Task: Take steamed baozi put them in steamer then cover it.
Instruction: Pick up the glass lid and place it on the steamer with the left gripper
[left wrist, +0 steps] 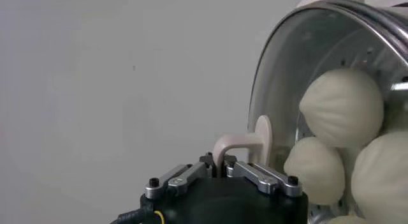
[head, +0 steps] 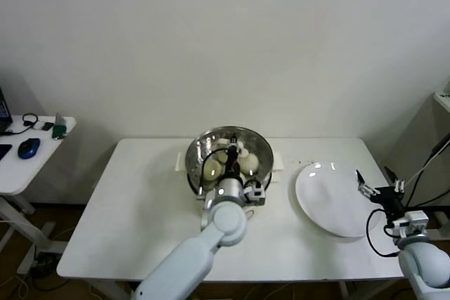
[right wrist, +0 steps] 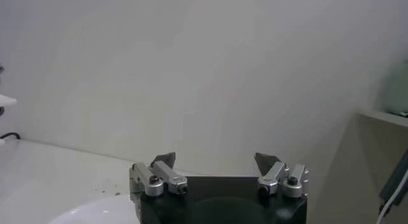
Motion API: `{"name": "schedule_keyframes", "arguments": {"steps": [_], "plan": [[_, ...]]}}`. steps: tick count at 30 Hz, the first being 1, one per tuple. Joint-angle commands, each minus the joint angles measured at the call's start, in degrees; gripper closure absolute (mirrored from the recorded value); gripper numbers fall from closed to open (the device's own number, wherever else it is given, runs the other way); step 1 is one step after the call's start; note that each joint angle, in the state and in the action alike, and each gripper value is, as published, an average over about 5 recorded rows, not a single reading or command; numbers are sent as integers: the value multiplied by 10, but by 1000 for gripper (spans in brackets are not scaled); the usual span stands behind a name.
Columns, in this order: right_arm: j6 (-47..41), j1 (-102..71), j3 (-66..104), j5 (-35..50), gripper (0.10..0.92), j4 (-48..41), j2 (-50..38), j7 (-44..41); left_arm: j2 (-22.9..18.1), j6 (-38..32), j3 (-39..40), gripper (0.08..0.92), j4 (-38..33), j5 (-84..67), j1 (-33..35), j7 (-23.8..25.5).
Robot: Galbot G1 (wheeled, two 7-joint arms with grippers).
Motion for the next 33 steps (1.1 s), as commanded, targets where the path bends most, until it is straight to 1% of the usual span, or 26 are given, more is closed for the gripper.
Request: {"name": "schedule_keyframes", "arguments": {"steps": [1,17,24,27,33], "plan": [[1,-1,2,-1,203,0,1,-1,5,28,7,846,9,-7,-6,-2],[2,-2,3,-6,203,0,6,-6,6,28,14,846,18,-9,-8,-8],[-13,-3,4,-3,203,3,6,-4,15,28,15,841,-1,-10,-6,6],[-33,-4,5,5,203,9,6,1,22,28,14,793,-22,-17,-4,8],[-64,-7,6,4,203,18,6,5,37,28,16,624,-65,-28,1,8]]}}
